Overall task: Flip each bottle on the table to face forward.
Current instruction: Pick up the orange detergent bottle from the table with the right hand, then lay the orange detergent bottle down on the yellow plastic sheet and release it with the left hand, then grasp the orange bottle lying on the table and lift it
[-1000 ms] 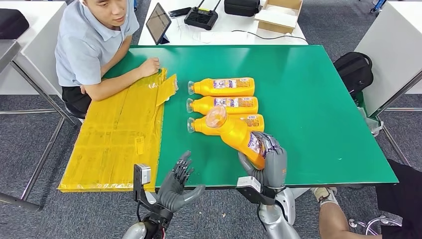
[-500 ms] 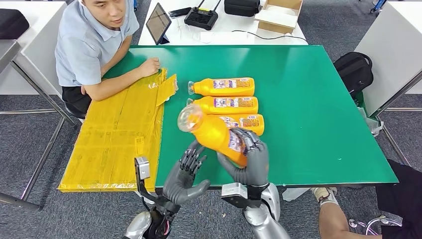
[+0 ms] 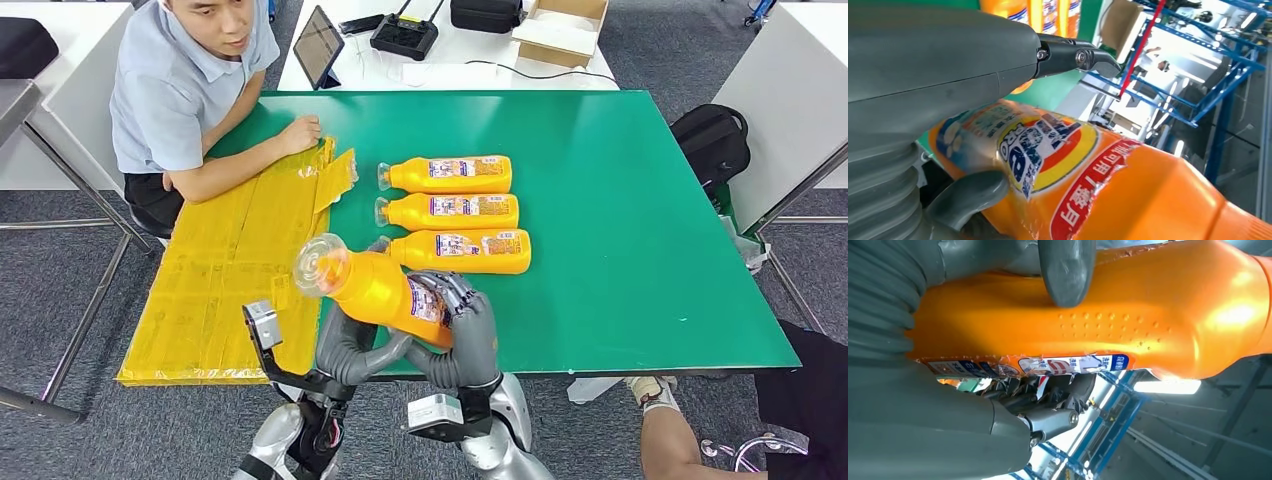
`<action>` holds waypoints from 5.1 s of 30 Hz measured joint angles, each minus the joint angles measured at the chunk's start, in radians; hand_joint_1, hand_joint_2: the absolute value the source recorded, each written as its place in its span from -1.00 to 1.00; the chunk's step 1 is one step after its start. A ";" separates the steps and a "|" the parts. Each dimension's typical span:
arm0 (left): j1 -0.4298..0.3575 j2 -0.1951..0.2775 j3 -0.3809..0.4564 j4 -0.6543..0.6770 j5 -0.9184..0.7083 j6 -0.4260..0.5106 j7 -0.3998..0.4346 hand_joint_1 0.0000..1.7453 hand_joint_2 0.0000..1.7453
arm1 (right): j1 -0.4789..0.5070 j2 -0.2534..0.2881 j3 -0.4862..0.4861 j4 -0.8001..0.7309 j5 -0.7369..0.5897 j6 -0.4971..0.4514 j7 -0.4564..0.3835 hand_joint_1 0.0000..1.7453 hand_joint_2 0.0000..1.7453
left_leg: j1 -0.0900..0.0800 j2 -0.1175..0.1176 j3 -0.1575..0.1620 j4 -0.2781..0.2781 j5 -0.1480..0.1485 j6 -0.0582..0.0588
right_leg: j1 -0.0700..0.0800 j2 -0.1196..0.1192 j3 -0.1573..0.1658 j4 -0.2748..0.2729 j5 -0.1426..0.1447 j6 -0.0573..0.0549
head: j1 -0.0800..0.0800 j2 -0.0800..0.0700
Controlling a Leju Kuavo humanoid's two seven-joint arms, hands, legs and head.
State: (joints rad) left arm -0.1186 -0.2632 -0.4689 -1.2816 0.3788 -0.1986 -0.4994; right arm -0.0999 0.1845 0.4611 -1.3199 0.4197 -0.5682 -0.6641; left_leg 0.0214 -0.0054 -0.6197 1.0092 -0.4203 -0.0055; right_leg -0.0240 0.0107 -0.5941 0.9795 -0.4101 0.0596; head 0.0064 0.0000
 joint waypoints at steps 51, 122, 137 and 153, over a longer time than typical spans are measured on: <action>-0.028 -0.002 0.066 -0.044 -0.047 0.149 0.101 1.00 1.00 | 0.007 -0.007 0.103 0.001 0.061 -0.105 0.000 -1.00 -1.00 | 0.000 0.000 -0.001 0.000 0.000 0.000 | 0.000 0.000 -0.002 0.000 0.000 0.000 | -0.001 0.000; -0.482 0.142 0.269 0.808 -1.054 0.330 0.052 -1.00 1.00 | 0.005 -0.087 0.204 -0.082 0.041 -0.124 0.000 -1.00 -1.00 | 0.000 -0.002 0.006 0.000 0.001 0.000 | 0.000 -0.002 0.007 0.001 0.000 0.000 | 0.000 0.000; -0.341 0.106 0.373 0.579 -0.754 0.011 -0.089 -1.00 1.00 | -0.017 -0.101 0.216 -0.053 0.024 -0.125 0.000 -1.00 -1.00 | 0.000 -0.004 0.005 0.000 0.002 0.000 | 0.000 -0.004 0.006 0.001 0.000 0.000 | 0.000 0.000; -0.236 0.067 0.424 0.269 -0.506 0.306 -0.063 -1.00 1.00 | 0.029 -0.072 0.124 -0.087 0.267 -0.127 0.000 -1.00 1.00 | 0.000 -0.003 -0.001 0.000 0.002 0.000 | 0.000 -0.004 0.000 0.001 0.000 0.000 | 0.000 0.000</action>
State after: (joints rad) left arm -0.3550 -0.1965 -0.0446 -1.0125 -0.1270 0.1073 -0.5625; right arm -0.0713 0.1129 0.5850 -1.4065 0.6868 -0.6950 -0.6645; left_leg 0.0216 -0.0088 -0.6203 1.0090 -0.4184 -0.0053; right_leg -0.0238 0.0068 -0.5939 0.9803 -0.4104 0.0593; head 0.0064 0.0000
